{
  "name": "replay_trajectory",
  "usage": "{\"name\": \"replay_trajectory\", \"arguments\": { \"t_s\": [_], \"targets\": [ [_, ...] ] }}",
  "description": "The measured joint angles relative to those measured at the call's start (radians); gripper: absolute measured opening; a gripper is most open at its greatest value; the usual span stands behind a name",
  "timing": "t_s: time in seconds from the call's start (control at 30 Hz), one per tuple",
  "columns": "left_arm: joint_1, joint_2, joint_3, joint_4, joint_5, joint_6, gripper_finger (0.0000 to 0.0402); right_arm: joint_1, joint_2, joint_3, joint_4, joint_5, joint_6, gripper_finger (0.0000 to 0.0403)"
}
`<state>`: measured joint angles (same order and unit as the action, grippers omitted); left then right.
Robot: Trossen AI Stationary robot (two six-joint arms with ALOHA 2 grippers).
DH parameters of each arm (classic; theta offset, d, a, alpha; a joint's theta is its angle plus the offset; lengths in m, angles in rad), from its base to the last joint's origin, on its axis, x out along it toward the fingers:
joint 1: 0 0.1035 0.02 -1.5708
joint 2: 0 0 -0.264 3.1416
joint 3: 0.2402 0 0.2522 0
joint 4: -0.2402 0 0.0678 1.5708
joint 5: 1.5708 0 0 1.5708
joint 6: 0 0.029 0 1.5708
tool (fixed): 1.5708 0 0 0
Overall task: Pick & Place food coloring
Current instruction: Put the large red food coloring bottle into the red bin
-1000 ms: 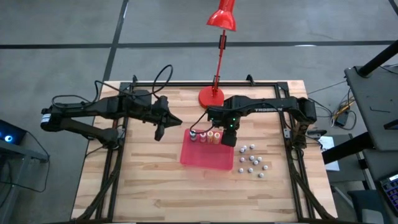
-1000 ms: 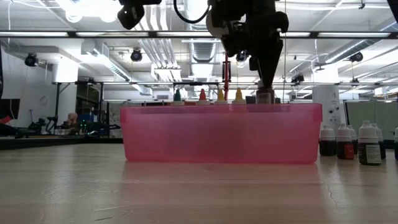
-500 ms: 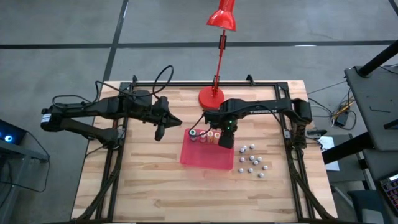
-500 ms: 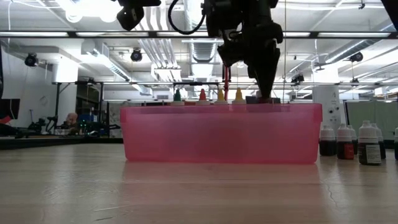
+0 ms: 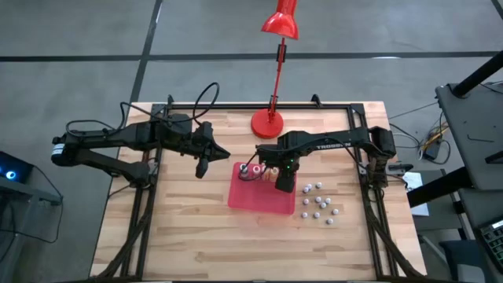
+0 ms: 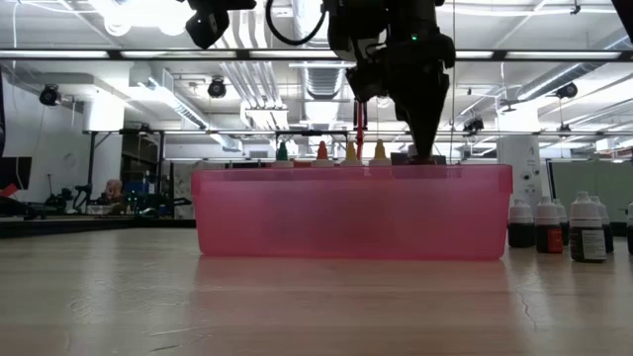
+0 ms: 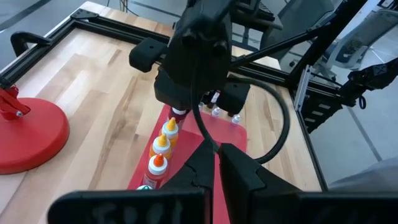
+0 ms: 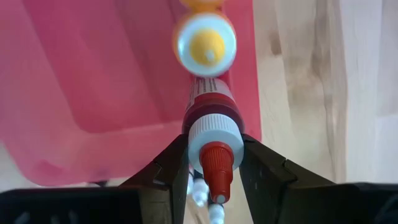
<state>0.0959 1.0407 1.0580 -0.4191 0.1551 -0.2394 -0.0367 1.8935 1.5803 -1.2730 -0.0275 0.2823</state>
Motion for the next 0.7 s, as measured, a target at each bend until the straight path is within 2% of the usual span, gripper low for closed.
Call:
{"name": "replay_trajectory", "arguments": {
  "t_s": [0.3,0.7],
  "targets": [
    [0.0,0.0,0.0,0.0,0.0,-0.002,0.0,0.013,-0.001,-0.056,0.013,0.005,-0.001,0.0107],
    [0.0,0.0,0.0,0.0,0.0,-0.002,0.0,0.012,-0.002,-0.059,0.067,0.005,0.003,0.0107]
  ]
}}
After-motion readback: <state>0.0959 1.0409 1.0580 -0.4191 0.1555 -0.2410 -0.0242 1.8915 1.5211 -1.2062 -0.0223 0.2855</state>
